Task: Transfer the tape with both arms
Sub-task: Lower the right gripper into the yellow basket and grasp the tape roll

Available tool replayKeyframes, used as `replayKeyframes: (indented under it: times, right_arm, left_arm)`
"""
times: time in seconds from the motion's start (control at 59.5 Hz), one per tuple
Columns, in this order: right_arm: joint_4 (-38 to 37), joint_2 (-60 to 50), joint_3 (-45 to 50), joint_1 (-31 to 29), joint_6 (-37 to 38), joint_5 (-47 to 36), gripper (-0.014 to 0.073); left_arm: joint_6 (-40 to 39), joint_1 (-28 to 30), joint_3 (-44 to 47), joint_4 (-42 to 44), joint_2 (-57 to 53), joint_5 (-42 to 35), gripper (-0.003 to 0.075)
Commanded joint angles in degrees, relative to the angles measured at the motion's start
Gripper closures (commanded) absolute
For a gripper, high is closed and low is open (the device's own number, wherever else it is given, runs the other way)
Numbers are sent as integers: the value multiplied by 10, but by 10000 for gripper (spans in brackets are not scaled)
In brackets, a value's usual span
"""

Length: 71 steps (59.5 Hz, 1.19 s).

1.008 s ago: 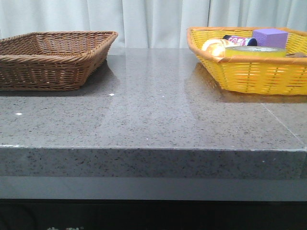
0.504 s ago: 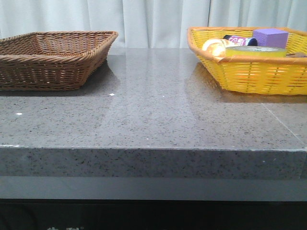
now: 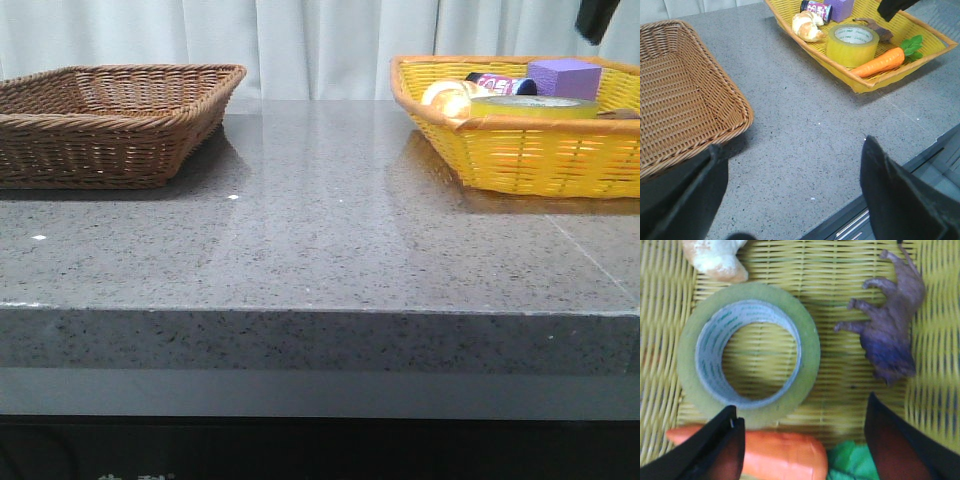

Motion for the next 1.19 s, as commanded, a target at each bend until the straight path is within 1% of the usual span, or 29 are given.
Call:
replayKeyframes:
  times: [0.0, 0.202, 0.353, 0.554, 0.638, 0.739, 0.874, 0.974, 1.176]
  right_arm:
    - [3, 11, -57, -4, -1, 3, 74]
    - [16, 85, -121, -4, -9, 36, 74]
    - [44, 117, -136, -4, -20, 35, 76]
    - [46, 142, -139, -4, -21, 21, 78]
    - [46, 147, -139, -4, -21, 16, 132]
    - [46, 150, -139, -4, -21, 10, 253]
    - [46, 150, -144, -4, -21, 10, 365]
    - [46, 149, -165, -4, -21, 25, 397]
    - [47, 128, -215, -2, -21, 68, 399]
  left_arm:
    - [-1, -5, -20, -10, 3, -49, 178]
    - [-1, -5, -20, -10, 3, -49, 178]
    - [-1, -5, -20, -10, 3, -49, 178]
    - [-1, -5, -20, -10, 3, -49, 178]
    - [-1, -5, -20, -10, 3, -49, 178]
    - [-1, -5, -20, -10, 3, -49, 178]
    - [-1, -5, -20, -10, 3, -49, 178]
    - [-1, -5, -20, -10, 3, -49, 178]
    - [-1, -5, -20, -10, 3, -49, 178]
